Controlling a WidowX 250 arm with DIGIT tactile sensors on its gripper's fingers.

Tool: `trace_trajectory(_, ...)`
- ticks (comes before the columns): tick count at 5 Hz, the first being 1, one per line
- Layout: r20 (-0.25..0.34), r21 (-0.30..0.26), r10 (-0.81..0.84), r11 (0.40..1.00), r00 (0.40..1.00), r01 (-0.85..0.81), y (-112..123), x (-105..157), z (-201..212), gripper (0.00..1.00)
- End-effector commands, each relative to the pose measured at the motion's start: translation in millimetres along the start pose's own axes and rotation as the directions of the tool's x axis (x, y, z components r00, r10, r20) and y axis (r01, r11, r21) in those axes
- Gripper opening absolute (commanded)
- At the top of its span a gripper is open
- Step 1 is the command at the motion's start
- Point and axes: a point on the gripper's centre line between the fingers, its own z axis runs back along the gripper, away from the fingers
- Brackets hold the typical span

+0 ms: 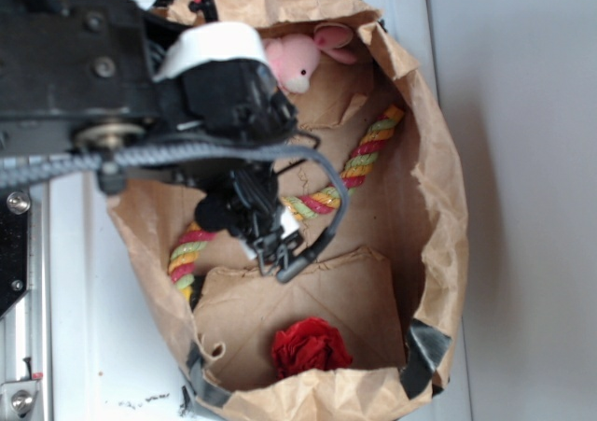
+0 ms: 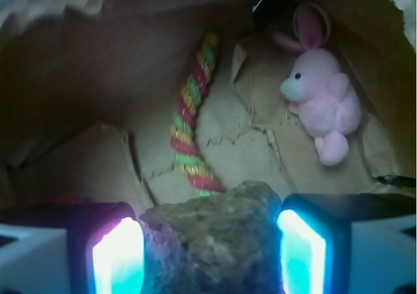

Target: Grab the rock.

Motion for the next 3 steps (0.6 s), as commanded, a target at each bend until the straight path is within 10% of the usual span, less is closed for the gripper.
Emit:
trace_trajectory(1, -0.030, 0.000, -0.062, 0.998, 0.998, 0.062, -18.4, 27.6, 32.9, 0.00)
trace_trajectory(3, -0.008, -0.029, -0.043, 0.999, 0.999, 0.043, -25.0, 22.4, 39.5, 0.00)
